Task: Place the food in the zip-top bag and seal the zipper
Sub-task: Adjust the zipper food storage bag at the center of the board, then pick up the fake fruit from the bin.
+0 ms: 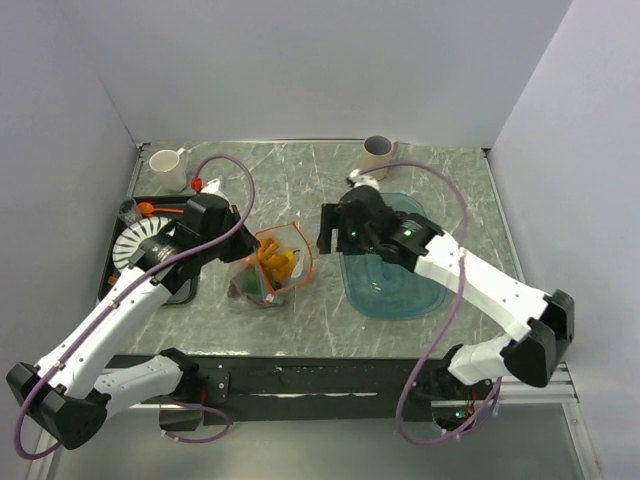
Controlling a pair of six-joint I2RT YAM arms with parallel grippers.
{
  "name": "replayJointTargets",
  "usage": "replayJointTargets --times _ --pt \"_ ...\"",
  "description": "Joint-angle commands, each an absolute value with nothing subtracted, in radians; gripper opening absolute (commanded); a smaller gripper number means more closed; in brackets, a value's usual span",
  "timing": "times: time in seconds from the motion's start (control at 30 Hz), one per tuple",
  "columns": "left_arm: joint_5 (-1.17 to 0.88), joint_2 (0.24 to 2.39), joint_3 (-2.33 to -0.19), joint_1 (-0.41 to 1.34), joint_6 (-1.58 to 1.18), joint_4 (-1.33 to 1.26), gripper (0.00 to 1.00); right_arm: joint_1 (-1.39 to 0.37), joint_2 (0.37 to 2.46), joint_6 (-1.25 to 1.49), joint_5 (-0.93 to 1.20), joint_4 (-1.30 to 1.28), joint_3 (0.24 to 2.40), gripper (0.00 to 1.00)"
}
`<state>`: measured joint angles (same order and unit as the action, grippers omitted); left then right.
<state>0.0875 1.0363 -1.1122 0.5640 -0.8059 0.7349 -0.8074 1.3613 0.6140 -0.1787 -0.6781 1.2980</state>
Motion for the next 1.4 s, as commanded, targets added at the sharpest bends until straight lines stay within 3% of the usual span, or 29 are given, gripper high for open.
replayJointTargets --times 0.0,0.1,0.27,0.5,0.87,1.17,1.37 --pt "0.048 1.003 -1.098 0.561 -0.796 0.661 0.01 -0.706 1.295 0.702 -0.324 -0.732 1.235 0.98" --pt "0.032 1.002 -1.089 0.561 -0.796 0.649 0.01 -0.582 1.305 0.704 -0.203 -0.718 1.210 0.98" --pt "0.029 1.012 -1.091 0.561 -0.795 0.643 0.01 -0.516 1.347 0.709 -0.226 -0.668 1.206 1.00" --pt "0.020 1.003 -1.100 0.561 -0.795 0.637 0.01 -0.399 1.569 0.766 -0.140 -0.661 1.275 0.97" --pt "0.043 1.025 -1.124 0.561 -0.775 0.667 0.01 -0.388 1.784 0.744 -0.150 -0.601 1.416 0.96" --pt "0.026 1.020 -1.100 0.561 -0.779 0.646 0.01 -0.379 1.969 0.767 -0.181 -0.701 1.563 0.94" --pt "0.028 1.017 -1.088 0.561 -0.778 0.643 0.01 -0.377 1.967 0.773 -0.201 -0.649 1.502 0.88"
